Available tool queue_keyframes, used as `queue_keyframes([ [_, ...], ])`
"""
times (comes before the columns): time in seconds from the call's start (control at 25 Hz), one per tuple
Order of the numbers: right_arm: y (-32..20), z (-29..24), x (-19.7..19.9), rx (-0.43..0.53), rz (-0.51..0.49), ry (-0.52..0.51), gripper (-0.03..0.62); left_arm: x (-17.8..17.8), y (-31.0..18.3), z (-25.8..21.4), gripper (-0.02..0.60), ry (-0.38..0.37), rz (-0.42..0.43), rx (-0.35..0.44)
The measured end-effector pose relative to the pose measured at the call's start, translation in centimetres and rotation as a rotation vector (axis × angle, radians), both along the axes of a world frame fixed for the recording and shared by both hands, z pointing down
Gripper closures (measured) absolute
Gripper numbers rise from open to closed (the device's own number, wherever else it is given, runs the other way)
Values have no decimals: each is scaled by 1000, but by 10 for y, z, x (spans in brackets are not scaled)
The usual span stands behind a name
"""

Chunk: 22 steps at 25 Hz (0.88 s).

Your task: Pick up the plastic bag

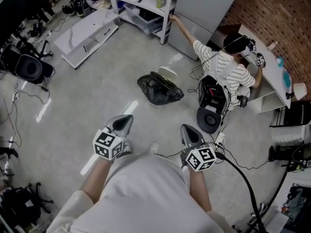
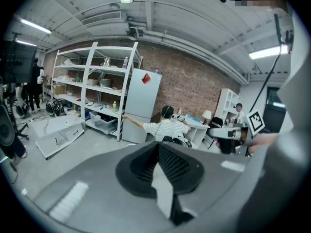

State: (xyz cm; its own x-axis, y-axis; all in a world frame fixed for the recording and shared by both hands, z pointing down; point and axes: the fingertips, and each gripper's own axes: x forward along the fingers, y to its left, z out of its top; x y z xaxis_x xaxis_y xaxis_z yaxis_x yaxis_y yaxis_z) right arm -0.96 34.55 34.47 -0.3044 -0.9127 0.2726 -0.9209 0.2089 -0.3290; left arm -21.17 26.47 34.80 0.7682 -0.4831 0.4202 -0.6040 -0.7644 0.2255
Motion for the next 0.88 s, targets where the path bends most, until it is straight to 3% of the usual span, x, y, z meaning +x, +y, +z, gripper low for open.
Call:
queue_keyframes([
  [0.56, 10, 22, 47, -24, -76, -3, 592, 44, 16, 17, 577, -30, -51, -14],
  [0.88, 1, 29, 63, -38, -64, -8, 592, 58, 8, 24, 578, -44, -50, -24],
])
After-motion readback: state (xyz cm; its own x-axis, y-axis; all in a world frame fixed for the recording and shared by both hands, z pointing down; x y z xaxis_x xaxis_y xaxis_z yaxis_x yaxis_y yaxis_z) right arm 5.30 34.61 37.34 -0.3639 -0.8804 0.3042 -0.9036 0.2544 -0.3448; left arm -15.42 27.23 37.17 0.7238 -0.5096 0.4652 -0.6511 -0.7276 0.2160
